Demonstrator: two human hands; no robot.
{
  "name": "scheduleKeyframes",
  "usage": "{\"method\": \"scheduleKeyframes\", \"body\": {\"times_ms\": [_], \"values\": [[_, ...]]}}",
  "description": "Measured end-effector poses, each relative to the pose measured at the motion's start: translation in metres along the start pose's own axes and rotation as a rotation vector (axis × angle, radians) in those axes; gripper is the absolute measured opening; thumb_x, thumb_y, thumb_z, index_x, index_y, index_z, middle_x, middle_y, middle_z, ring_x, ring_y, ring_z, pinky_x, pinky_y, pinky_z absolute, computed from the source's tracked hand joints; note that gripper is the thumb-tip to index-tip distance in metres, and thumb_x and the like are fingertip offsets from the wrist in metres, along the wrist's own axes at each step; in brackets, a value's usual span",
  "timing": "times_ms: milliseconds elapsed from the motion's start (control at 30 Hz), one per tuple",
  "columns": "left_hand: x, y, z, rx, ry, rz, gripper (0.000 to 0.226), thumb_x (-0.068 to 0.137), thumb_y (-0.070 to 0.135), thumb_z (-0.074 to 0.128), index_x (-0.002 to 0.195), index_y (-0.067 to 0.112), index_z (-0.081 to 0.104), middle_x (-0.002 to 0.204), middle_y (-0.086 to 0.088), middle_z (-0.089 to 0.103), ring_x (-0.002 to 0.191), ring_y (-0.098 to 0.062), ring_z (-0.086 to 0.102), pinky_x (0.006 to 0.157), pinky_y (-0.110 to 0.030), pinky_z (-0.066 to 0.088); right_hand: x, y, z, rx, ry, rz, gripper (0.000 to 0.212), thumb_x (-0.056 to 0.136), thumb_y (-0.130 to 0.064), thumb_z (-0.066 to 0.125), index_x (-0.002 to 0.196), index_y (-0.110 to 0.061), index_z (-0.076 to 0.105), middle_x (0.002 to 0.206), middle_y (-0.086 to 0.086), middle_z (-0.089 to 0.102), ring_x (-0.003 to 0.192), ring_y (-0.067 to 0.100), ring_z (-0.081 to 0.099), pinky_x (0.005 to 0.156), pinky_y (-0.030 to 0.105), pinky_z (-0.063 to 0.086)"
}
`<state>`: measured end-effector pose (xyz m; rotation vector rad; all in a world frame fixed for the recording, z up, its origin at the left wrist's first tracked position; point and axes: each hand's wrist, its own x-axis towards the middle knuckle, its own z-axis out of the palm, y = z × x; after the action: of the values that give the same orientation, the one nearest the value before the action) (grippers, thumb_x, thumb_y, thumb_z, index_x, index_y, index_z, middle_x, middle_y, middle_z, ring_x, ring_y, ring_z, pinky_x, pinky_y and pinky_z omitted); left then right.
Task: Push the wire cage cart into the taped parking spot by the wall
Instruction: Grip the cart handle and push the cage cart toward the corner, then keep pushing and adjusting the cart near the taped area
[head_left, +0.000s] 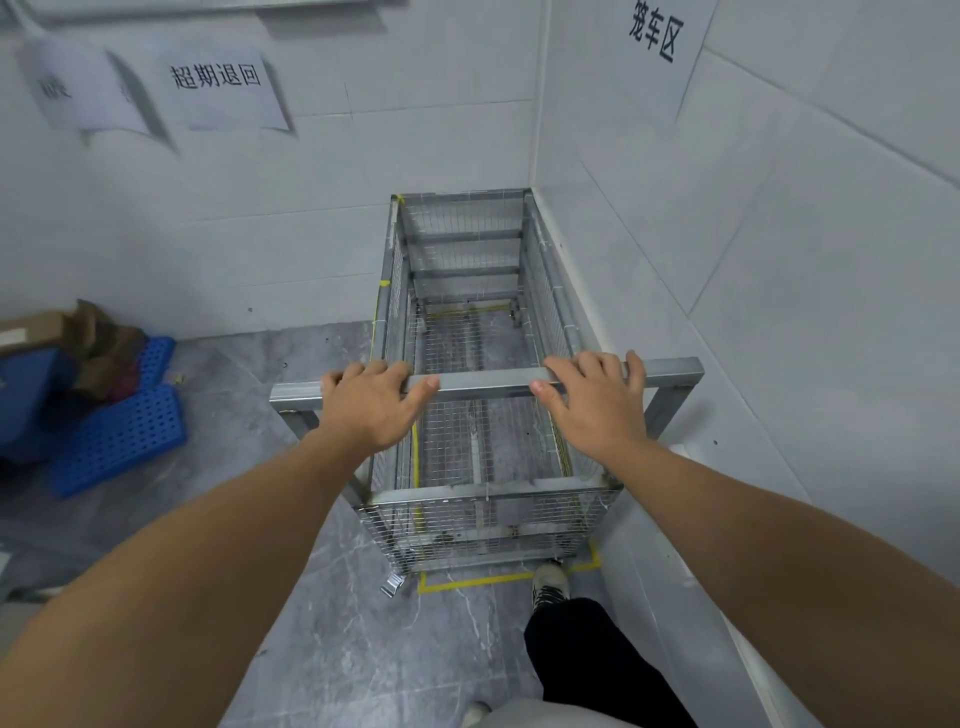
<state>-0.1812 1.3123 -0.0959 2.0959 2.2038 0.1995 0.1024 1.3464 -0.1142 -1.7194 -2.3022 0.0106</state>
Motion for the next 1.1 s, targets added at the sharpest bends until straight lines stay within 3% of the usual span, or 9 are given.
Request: {"method": "scheduleKeyframes", "body": {"times_ms": [167,300,467,600,767,933,1100], "values": [[-0.001,-0.003,0.000,-0.013,0.029,0.011,0.065,0.084,0.076,0.006,0.088,0.028,0.049,0.094,0.003,0.056,0.097,-0.022,0.050,0.092,-0.044,0.025,0.002,-0.001,-0.002,-0.035,-0.002,-0.003,0.048,0.097,-0.065,0.022,0.118,-0.037,0.054,0.115,-0.004,0.058,0.117,0.024,0.046,0.110,0.053,0.014],[-0.002,-0.003,0.000,-0.013,0.032,0.025,0.064,0.084,0.074,0.005,0.090,0.027,0.048,0.094,0.003,0.055,0.098,-0.023,0.050,0.093,-0.045,0.026,0.003,0.001,-0.004,-0.085,0.010,-0.042,0.053,0.096,-0.066,0.018,0.115,-0.033,0.055,0.108,-0.004,0.060,0.106,0.023,0.050,0.100,0.045,0.027],[0.000,-0.002,-0.004,0.024,-0.011,0.017,0.061,0.087,0.074,0.004,0.093,0.030,0.045,0.098,0.001,0.056,0.101,-0.024,0.051,0.094,-0.047,0.029,0.009,0.006,-0.002,-0.103,0.048,-0.079,0.062,0.095,-0.069,0.015,0.106,-0.025,0.058,0.100,-0.002,0.062,0.094,0.024,0.052,0.090,0.043,0.034],[0.001,0.001,-0.003,0.050,-0.025,0.012,0.065,0.089,0.073,0.007,0.099,0.026,0.050,0.101,-0.001,0.057,0.104,-0.025,0.050,0.094,-0.046,0.029,0.009,0.010,0.004,-0.121,0.075,-0.067,0.061,0.095,-0.068,0.017,0.102,-0.024,0.058,0.096,-0.003,0.060,0.090,0.023,0.051,0.087,0.041,0.034],[0.008,0.006,-0.001,0.013,-0.033,0.023,0.056,0.089,0.074,0.010,0.090,0.028,0.043,0.099,-0.001,0.057,0.103,-0.026,0.051,0.095,-0.048,0.029,0.015,0.015,0.005,-0.079,0.063,-0.044,0.058,0.095,-0.068,0.022,0.104,-0.023,0.058,0.101,-0.001,0.061,0.096,0.025,0.051,0.092,0.042,0.033],[0.015,0.004,0.002,0.040,0.008,0.027,0.067,0.083,0.077,0.004,0.091,0.025,0.046,0.098,-0.002,0.058,0.103,-0.026,0.051,0.097,-0.050,0.030,0.021,0.016,0.007,-0.083,0.101,-0.042,0.055,0.096,-0.066,0.023,0.100,-0.022,0.057,0.097,0.000,0.060,0.094,0.026,0.050,0.092,0.044,0.033],[0.015,0.006,-0.003,0.034,-0.072,0.009,0.064,0.087,0.075,0.009,0.099,0.025,0.048,0.113,-0.006,0.060,0.113,-0.029,0.048,0.100,-0.051,0.027,0.019,0.016,0.005,-0.092,0.059,-0.043,0.058,0.096,-0.067,0.020,0.106,-0.022,0.056,0.103,0.001,0.058,0.098,0.026,0.048,0.094,0.043,0.029]]}}
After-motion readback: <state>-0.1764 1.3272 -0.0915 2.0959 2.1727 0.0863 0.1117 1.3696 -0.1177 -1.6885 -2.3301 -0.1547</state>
